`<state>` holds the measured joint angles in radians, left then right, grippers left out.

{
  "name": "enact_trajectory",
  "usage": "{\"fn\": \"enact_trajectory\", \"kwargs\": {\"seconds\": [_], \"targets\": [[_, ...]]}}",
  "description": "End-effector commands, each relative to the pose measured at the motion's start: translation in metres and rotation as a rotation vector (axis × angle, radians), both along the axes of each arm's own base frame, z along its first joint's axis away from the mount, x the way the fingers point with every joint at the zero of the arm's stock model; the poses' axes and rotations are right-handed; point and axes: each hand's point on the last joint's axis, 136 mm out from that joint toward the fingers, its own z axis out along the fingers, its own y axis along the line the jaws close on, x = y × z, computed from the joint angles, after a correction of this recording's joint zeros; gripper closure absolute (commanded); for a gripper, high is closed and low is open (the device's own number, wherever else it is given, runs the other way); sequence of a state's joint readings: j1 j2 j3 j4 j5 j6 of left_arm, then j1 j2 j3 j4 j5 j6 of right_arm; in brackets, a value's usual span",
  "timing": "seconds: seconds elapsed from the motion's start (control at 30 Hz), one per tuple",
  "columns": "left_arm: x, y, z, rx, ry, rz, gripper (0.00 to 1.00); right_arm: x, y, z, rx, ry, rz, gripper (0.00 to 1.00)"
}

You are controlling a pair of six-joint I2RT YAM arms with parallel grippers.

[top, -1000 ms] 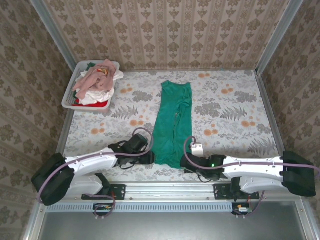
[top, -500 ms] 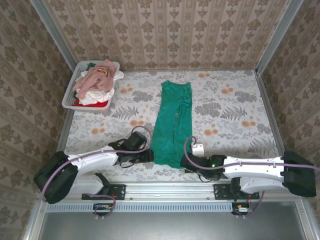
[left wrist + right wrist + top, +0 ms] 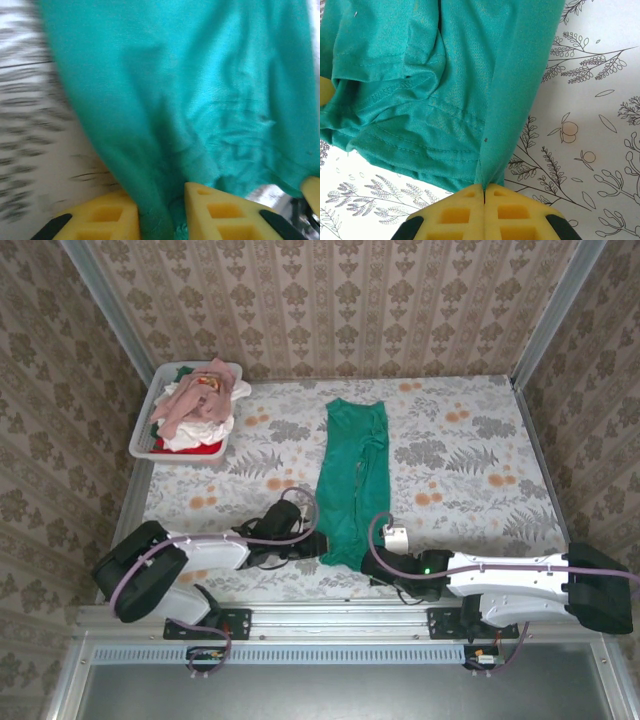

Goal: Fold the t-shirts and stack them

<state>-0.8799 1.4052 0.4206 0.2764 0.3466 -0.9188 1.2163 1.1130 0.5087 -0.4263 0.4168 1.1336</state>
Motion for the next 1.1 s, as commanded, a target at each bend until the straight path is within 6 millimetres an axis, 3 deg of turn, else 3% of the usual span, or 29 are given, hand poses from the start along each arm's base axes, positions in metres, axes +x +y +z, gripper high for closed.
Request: {"fn": "enact_trajectory", "kwargs": {"seconds": [0.0, 0.2, 0.27, 0.37, 0.5, 0.7, 0.83, 0.97, 1.07], "targets": [[0.001, -0.013, 0.029, -0.094, -0.074, -0.05, 0.68, 0.001, -0.011, 0.0, -0.022, -0.025, -0.02, 0.93], [0.002, -0.001, 0.033, -0.058, -0.087, -0.041, 0.83, 0.002, -0.014, 0.005, -0.026, -0.035, -0.023, 0.93], [0.002, -0.001, 0.036, -0.047, -0.095, -0.05, 0.83, 0.003, -0.016, 0.007, -0.031, -0.041, -0.024, 0.93], [0.002, 0.006, 0.033, -0.002, -0.094, -0.048, 0.61, 0.003, -0.015, 0.01, -0.02, -0.049, -0.021, 0.93], [0.004, 0.021, 0.025, 0.02, -0.086, 0.007, 0.53, 0.003, -0.017, 0.007, -0.023, -0.043, -0.024, 0.93], [0.007, 0.008, 0.037, 0.058, -0.125, -0.035, 0.38, 0.004, -0.016, 0.01, -0.023, -0.048, -0.019, 0.93], [0.004, 0.008, 0.02, 0.098, -0.081, -0.054, 0.4, 0.004, -0.017, 0.009, -0.024, -0.045, -0.021, 0.93], [0.001, 0.021, 0.007, 0.206, -0.067, -0.058, 0.42, 0.004, -0.017, 0.01, -0.019, -0.047, -0.022, 0.93], [-0.002, 0.023, 0.005, 0.237, -0.065, -0.073, 0.59, 0.004, -0.015, 0.012, -0.014, -0.051, -0.018, 0.93]]}}
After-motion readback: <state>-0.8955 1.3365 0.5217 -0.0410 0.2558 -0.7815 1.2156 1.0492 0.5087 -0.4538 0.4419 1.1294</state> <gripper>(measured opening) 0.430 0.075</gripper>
